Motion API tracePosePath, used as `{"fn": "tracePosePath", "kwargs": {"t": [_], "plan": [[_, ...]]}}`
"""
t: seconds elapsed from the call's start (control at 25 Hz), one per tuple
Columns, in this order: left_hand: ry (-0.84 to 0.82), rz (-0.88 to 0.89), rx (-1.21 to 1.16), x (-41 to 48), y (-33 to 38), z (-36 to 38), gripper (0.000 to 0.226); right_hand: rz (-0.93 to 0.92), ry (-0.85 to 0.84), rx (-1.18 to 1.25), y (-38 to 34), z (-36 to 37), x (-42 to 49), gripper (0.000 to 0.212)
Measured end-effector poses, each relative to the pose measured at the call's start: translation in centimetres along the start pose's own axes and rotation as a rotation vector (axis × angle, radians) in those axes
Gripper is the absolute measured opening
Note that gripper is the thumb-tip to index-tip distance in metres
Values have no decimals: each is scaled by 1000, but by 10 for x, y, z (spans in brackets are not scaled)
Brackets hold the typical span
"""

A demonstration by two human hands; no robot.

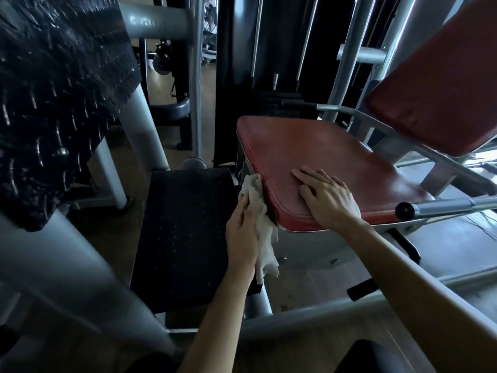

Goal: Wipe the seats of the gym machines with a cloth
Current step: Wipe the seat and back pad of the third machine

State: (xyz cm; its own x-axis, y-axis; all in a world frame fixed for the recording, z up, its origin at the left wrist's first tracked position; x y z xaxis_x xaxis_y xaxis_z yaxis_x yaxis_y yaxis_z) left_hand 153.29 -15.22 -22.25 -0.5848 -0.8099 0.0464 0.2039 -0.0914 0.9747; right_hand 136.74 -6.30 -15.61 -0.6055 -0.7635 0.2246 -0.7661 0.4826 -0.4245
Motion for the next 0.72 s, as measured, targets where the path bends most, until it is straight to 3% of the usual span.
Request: {"fn": "tracePosePath", "kwargs": {"t": [0.32,0.48,0.72], "plan": [[9,-57,-6,-20,-11,27,28,10,-14,-20,1,2,0,48],[10,4,33,-36,-18,40,36,13,-44,-28,0,1,1,49],[12,-110,13,19,-19,30,37,1,-1,-32,3,6,4,48]]}}
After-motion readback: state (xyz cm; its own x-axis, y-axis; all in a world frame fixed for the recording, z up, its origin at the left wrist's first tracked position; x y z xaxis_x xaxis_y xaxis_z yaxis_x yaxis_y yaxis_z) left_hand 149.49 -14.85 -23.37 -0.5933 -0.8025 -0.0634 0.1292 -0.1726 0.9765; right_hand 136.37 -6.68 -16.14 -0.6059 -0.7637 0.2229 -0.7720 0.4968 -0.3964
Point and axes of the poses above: each hand's wrist, its own x-axis towards the middle knuckle, its own z-axis out of the palm, y = z × x, the point moved 4 cm from there along x, towards the middle knuckle, and after that the axes turned 12 degrees about x, right-handed, at the moved point
